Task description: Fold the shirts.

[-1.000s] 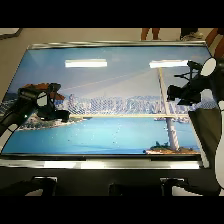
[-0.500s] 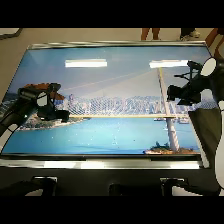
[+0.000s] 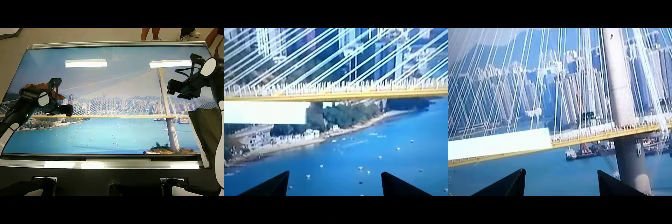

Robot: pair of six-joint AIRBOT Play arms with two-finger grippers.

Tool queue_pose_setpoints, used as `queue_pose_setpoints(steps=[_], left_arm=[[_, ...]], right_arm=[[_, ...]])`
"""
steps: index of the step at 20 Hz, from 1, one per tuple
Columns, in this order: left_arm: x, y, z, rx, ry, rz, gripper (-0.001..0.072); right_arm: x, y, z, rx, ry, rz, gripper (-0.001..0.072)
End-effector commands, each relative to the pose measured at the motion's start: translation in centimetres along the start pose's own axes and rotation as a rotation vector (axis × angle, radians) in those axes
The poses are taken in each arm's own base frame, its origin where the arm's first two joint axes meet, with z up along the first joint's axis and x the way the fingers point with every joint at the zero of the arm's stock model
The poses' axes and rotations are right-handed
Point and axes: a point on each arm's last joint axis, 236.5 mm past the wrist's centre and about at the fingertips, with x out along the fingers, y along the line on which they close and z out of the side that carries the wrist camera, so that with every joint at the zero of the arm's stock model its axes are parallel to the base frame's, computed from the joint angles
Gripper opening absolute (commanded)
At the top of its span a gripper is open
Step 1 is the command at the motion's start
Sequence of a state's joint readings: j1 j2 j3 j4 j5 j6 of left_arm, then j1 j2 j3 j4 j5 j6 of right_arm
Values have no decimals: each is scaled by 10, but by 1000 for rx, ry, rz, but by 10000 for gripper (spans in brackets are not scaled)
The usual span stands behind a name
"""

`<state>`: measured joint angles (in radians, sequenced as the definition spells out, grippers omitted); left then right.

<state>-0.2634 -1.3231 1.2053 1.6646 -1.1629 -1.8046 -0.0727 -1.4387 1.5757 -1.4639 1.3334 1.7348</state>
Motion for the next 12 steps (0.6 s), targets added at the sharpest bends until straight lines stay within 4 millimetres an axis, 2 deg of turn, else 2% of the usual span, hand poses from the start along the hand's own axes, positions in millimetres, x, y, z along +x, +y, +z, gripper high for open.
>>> queue_pose_setpoints(steps=[1, 2, 3, 4, 5, 6, 7, 8, 9, 10, 12], left_arm=[[-18, 27, 72, -28, -204, 3, 720], [-32, 66, 99, -118, -240, 30, 720], [-44, 114, 119, -232, -246, 52, 720], [-50, 158, 124, -343, -218, 61, 720], [-49, 202, 116, -479, -156, 65, 720], [-43, 238, 98, -612, -81, 66, 720], [-31, 262, 80, -710, -18, 56, 720], [-16, 276, 64, -790, 36, 27, 720], [-3, 284, 56, -847, 61, 0, 720], [11, 292, 55, -878, 58, -19, 720], [33, 301, 71, -886, -6, -38, 720]], right_arm=[[-1, 3, 23, -12, -98, 13, 562], [-1, 4, 25, -37, -105, 13, 561], [-1, 4, 25, -54, -104, 12, 560], [-1, 3, 24, -54, -102, 12, 560], [-1, 4, 24, -53, -100, 14, 559], [-1, 6, 24, -50, -101, 23, 558], [-1, 8, 25, -48, -107, 31, 558], [-1, 10, 25, -46, -108, 39, 558], [-1, 12, 25, -43, -106, 47, 557], [-1, 14, 23, -40, -99, 57, 555], [-1, 16, 20, -38, -87, 64, 553]])
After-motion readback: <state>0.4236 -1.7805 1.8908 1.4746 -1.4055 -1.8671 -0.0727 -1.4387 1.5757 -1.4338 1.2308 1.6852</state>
